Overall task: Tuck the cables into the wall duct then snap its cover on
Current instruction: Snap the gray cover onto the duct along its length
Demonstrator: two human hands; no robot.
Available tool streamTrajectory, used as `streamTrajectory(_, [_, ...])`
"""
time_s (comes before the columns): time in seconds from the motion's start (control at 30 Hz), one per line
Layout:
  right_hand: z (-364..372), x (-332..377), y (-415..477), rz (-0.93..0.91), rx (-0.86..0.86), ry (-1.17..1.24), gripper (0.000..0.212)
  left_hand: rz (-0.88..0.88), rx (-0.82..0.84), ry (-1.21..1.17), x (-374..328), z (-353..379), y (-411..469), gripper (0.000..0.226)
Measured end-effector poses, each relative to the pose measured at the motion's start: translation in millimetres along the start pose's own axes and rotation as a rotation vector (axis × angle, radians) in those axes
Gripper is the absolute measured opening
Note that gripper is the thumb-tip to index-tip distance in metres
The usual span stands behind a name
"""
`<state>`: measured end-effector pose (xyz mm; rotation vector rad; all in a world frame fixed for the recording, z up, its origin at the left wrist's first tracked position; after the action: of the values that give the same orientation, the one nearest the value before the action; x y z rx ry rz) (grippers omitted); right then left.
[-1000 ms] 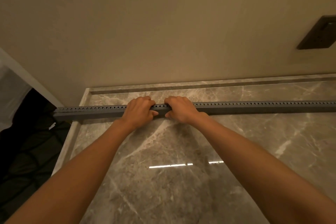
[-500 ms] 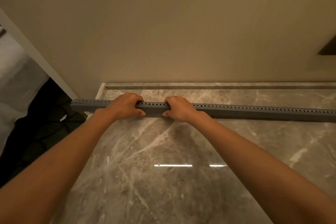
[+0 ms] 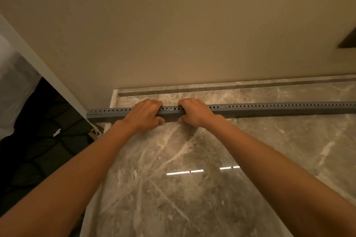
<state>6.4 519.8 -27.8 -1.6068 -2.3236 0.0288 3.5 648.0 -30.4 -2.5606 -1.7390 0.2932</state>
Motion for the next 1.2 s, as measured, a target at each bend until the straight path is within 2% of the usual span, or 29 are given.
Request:
streamTrajectory(0.17, [4, 11, 4, 0.042, 0.02, 0.097, 0.033, -0.01, 0.034, -0.146, 21, -7, -3, 0.034])
streamTrajectory(0.33, [8, 20, 6, 0.048, -0.008, 0.158, 0.034, 0.001, 0.026, -0.088, 30, -7, -7, 0.031])
streamTrajectory(0.6, [6, 18, 7, 0.077, -0.052, 0.128, 0.031, 0.029, -0.049, -0.044, 23, -9, -5, 0.028])
streamTrajectory(0.83, [3, 26, 11, 0.101, 0.023, 0.095, 0.035, 0.002, -0.024, -0.195, 37, -10, -12, 0.03])
streamTrajectory(1.03, [10, 61, 25, 0.044, 0.032, 0.194, 0.033, -0.096, 0.007, -0.186, 88, -21, -36, 0.035])
streamTrajectory(1.2, [17, 90, 36, -0.026, 0.007, 0.189, 0.03, -0.096, 0.012, -0.148, 95, -17, -40, 0.033])
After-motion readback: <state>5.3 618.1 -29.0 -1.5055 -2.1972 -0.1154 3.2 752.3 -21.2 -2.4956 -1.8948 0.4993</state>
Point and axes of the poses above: each hand's wrist, its own y-axis towards the middle knuckle, its own z-axis out of the palm, x = y × z, the point moved 5 cm from there along y, towards the middle knuckle, and after that the axes turned 1 degree about z, right-handed, at the moved point
